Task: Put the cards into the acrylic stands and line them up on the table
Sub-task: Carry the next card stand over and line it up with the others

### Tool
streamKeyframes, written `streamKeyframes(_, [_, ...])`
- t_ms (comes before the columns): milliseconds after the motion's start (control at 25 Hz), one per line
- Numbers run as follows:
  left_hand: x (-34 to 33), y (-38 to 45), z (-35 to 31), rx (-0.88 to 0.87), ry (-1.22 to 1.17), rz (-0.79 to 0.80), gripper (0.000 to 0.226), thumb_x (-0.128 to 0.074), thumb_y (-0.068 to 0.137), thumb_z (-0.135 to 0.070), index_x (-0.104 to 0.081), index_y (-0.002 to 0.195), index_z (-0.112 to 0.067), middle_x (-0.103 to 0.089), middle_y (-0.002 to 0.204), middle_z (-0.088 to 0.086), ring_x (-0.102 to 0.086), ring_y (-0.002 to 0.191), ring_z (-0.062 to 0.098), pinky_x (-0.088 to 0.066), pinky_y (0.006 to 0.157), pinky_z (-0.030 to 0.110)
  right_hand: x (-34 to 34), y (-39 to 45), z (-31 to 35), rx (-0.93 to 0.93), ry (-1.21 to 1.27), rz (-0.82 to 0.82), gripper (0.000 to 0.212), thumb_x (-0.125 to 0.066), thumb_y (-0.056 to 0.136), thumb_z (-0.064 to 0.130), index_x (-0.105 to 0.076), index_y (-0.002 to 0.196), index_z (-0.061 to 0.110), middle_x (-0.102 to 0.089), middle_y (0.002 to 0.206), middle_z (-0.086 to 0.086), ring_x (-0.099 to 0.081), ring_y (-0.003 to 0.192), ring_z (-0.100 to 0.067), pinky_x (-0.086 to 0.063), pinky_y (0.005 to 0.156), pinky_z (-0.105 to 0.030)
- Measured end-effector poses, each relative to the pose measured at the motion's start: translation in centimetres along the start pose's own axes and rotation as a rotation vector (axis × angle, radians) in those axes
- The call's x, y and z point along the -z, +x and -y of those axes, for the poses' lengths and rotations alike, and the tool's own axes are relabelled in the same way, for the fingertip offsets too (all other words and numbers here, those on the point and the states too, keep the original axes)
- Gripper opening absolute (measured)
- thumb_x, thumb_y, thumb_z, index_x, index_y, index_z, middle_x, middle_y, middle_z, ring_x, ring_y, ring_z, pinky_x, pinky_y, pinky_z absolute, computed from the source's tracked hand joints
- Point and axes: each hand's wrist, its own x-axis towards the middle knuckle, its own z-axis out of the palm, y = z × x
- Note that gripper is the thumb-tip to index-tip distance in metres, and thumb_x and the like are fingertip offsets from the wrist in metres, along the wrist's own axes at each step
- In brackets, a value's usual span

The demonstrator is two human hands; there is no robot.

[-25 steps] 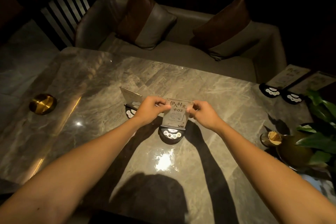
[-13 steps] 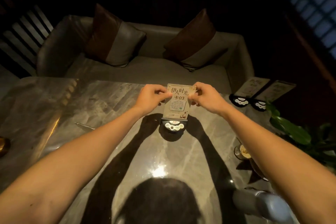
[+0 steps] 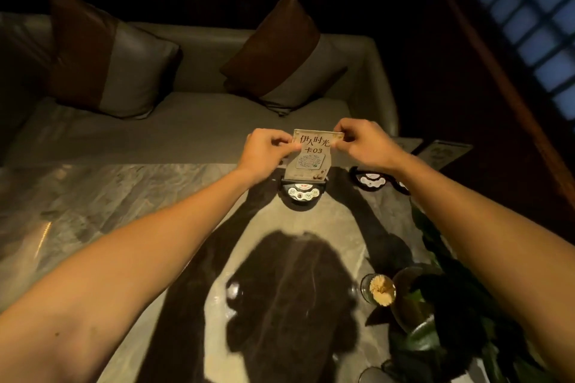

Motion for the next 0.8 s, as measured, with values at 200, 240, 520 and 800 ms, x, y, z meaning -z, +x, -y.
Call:
streamKeyframes(200, [-4.7, 4.1, 1.0, 0.006, -0.01, 0.009, 0.003, -0.081, 0.083, -0.023, -0.078, 0.082, -0.022, -0.074, 0.078, -0.011, -0.071, 0.079, 0.006, -0.062, 0.071, 0.03, 1.0, 2.4, -4.9, -0.037, -0.115, -0.007, 0.006, -0.061, 0.097, 0.021, -0.064, 0.097, 0.016, -0.072, 0.106, -0.004, -0.065, 0.098, -0.022, -0.059, 0.083, -0.046])
streamKeyframes(240, [-5.5, 4.7, 1.3, 0.013, -0.019, 0.004, 0.004, -0.081, 0.083, -0.023, -0.078, 0.081, -0.022, -0.074, 0.077, -0.01, -0.071, 0.079, 0.007, -0.062, 0.071, 0.03, 1.1, 2.7, -5.7, -0.038, -0.129, -0.006, 0.006, -0.061, 0.098, 0.02, -0.064, 0.098, 0.015, -0.072, 0.107, -0.005, -0.064, 0.098, -0.021, -0.059, 0.083, -0.045])
streamKeyframes(520, [-8.7, 6.6, 2.0, 0.044, -0.041, 0.029, 0.013, -0.08, 0.084, -0.021, -0.073, 0.079, -0.03, -0.074, 0.084, -0.011, -0.07, 0.083, 0.003, -0.061, 0.074, 0.027, 0.8, 3.3, -9.6, -0.028, -0.168, 0.033, 0.017, -0.057, 0.1, 0.023, -0.067, 0.113, 0.018, -0.072, 0.116, -0.006, -0.064, 0.111, -0.024, -0.058, 0.086, -0.032])
streamKeyframes(800, [-9.9, 7.5, 2.1, 0.057, -0.035, 0.053, 0.017, -0.082, 0.082, -0.022, -0.074, 0.075, -0.035, -0.074, 0.076, -0.013, -0.071, 0.075, 0.002, -0.062, 0.074, 0.032, 1.3, 3.7, -11.1, -0.049, -0.21, 0.051, 0.017, -0.059, 0.1, 0.022, -0.069, 0.113, 0.02, -0.073, 0.114, -0.006, -0.064, 0.11, -0.023, -0.052, 0.102, -0.045])
